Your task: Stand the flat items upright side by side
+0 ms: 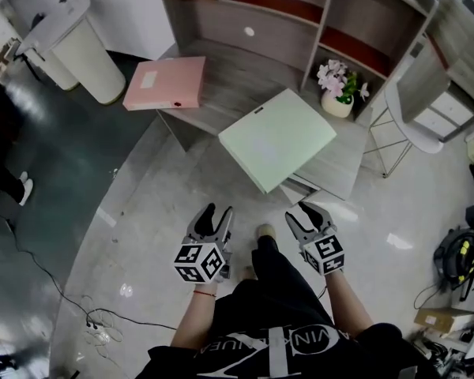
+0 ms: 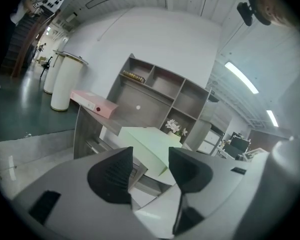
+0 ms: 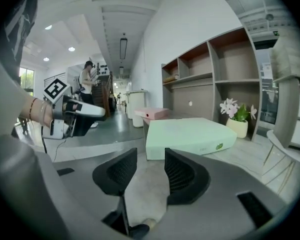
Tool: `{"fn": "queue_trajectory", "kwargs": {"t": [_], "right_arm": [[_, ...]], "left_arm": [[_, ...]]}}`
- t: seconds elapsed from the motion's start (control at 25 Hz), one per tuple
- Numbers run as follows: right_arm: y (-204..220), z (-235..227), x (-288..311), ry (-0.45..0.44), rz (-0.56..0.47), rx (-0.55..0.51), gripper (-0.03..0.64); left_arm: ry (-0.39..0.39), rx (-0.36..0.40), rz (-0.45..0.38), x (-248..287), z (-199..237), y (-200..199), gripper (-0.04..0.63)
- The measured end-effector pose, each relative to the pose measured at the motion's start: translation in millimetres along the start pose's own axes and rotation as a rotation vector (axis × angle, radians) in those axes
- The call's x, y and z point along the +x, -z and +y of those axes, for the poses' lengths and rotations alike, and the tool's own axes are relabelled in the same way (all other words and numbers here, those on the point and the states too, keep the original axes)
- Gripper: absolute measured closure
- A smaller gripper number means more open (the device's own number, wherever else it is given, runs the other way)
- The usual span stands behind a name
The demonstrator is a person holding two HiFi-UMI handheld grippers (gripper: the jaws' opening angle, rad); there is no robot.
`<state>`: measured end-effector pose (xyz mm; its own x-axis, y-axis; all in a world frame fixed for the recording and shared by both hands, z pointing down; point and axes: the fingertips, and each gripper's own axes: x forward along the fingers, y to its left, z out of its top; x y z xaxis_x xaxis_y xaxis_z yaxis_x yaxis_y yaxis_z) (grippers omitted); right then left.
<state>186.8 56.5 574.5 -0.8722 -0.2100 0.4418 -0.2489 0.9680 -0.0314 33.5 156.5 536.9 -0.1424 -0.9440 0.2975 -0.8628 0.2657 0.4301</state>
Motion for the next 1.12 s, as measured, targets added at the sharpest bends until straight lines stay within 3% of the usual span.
{"fn": "queue_trajectory", "kwargs": {"t": [0.12,0.28,0.56,0.8,1.12], "right_arm": [[-7,-4,15,-0.023,0.041,-0.111,0.434],[-12,-19,37,-0.039,0.090,-0.214,0.419],[7,-49,56,-0.060,0.167,-0.300,0.400],[6,-63,72,-0.072,0.188,-0.400,0.387],[12,-75,88,-0.099,0.223,-0.579,0.371]], "left_arm": [[0.007,-0.021,-0.004,20,0,-13,0.387],[0.009,-0.106,-0.022,53,4,-25,0.383],[0.034,-0.207,0.088,101,-4,12,0.351],[0.004,-0.361,0.126,126,6,38,0.340],[0.015,-0.569,0.181,154,9,75,0.264]]}}
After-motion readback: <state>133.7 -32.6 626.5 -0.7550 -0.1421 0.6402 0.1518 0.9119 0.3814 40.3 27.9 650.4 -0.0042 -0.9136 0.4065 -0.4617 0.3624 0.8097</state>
